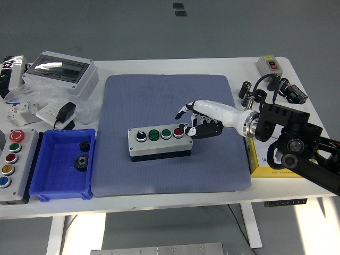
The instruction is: Pick up the button,place it on the desk,press the button,press the button
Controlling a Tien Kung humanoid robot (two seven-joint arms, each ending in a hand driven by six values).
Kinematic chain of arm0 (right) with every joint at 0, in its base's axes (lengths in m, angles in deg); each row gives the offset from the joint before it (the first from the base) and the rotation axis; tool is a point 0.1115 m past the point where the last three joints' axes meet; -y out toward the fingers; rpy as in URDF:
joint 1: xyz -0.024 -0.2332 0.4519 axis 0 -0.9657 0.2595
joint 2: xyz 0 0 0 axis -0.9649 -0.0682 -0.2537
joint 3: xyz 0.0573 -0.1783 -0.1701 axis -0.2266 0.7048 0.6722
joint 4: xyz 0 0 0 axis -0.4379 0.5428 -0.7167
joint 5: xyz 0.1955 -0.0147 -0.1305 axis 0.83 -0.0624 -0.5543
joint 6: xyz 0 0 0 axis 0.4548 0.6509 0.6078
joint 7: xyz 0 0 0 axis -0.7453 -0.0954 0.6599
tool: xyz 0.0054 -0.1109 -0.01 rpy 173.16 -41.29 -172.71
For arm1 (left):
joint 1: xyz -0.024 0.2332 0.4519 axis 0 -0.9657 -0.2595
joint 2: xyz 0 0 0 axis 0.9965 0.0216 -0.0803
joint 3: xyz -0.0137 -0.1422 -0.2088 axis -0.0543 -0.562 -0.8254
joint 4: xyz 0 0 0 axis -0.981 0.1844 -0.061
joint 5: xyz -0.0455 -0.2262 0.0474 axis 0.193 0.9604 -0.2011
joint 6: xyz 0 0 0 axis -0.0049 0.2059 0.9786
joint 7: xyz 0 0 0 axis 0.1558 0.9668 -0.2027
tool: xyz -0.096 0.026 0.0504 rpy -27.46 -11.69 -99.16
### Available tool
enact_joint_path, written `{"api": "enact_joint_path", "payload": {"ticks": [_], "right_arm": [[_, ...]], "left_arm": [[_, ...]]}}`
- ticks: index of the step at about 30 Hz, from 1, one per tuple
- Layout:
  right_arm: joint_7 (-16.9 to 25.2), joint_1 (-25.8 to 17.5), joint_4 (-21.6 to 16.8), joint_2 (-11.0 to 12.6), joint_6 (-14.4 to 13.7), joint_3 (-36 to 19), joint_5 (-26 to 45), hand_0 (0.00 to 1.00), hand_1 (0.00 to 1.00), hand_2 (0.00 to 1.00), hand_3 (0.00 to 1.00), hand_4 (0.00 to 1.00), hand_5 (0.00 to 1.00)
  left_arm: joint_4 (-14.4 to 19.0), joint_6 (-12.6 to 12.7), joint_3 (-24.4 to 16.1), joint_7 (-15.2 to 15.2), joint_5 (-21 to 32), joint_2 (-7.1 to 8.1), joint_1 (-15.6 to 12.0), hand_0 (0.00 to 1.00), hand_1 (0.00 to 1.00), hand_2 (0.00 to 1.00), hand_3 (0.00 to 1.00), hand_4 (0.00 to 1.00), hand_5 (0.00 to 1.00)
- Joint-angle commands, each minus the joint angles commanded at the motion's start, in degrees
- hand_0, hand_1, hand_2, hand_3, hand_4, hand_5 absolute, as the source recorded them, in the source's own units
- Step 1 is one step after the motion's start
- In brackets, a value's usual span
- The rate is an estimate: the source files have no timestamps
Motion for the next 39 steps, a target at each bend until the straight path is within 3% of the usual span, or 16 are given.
{"api": "enact_joint_path", "payload": {"ticks": [3,4,27,33,39], "right_arm": [[0.20,0.05,1.89,-1.01,-0.42,1.26,-0.15,0.002,0.118,0.194,0.764,0.342,0.172],[0.25,-0.06,2.45,-1.23,-0.55,1.70,-0.22,0.002,0.102,0.181,0.758,0.376,0.085],[1.62,-2.40,5.43,-2.30,-3.70,5.45,-2.75,0.002,0.095,0.176,0.742,0.414,0.066],[3.35,-3.36,3.43,-1.34,-4.79,2.04,-0.44,0.002,0.093,0.176,0.736,0.423,0.060],[6.21,-8.64,-0.79,-0.48,-3.57,-6.11,6.28,0.002,0.092,0.176,0.731,0.431,0.057]], "left_arm": [[0.00,0.00,0.05,0.10,0.03,0.03,0.09,0.634,0.588,0.542,0.597,0.666,0.326],[0.00,0.00,0.06,0.12,0.05,0.03,0.10,0.634,0.587,0.542,0.599,0.674,0.334],[0.00,0.08,0.04,0.31,0.02,-0.01,0.19,0.634,0.587,0.539,0.600,0.695,0.381],[0.00,0.13,0.08,0.29,0.16,-0.04,0.13,0.634,0.588,0.540,0.601,0.696,0.392],[0.00,0.18,0.09,0.37,0.20,-0.15,0.00,0.634,0.588,0.540,0.601,0.695,0.397]]}}
